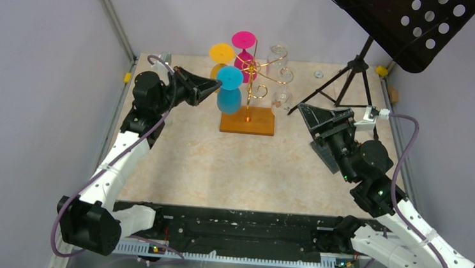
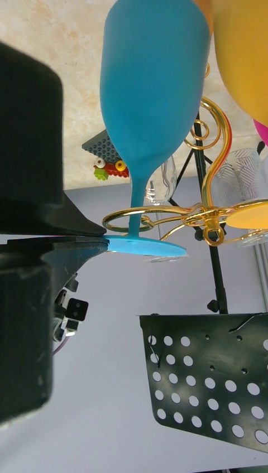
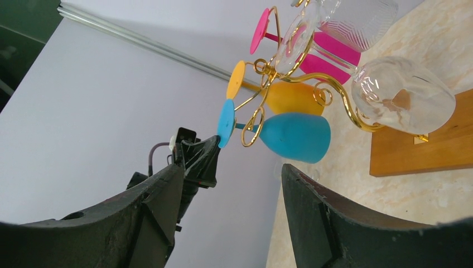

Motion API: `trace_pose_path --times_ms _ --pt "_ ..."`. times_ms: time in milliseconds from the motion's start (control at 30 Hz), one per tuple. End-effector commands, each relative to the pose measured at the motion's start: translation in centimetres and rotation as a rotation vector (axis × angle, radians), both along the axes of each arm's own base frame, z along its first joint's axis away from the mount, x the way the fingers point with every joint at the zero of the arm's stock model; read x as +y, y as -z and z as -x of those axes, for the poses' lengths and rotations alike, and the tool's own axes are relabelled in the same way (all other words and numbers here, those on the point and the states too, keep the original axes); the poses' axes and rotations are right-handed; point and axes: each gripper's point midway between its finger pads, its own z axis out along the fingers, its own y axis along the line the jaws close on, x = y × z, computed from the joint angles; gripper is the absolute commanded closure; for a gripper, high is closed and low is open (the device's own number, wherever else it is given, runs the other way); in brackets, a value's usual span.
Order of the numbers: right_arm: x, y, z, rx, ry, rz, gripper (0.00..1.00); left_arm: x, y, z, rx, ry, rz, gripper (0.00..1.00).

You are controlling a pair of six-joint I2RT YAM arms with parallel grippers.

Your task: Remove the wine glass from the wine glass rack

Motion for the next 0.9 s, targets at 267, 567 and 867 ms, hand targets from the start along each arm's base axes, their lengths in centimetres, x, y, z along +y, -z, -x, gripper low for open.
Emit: trace_pose_path --times_ms 267,567,867 --pt "-1.0 -1.1 0.2 -0.026 0.029 -0.03 0.34 0.6 -3.5 1.3 -0.105 -0.014 -0.014 1.0" --pt "-1.0 -0.8 0.1 -0.019 0.032 -0.03 0.34 2.7 -4.6 1.3 -0.14 -0.087 -0.057 1.0" --pt "-0.8 -0.7 0.0 -0.017 0.025 -0.028 0.34 3.6 -4.7 -0.8 -0.156 -0.139 -0.083 1.0"
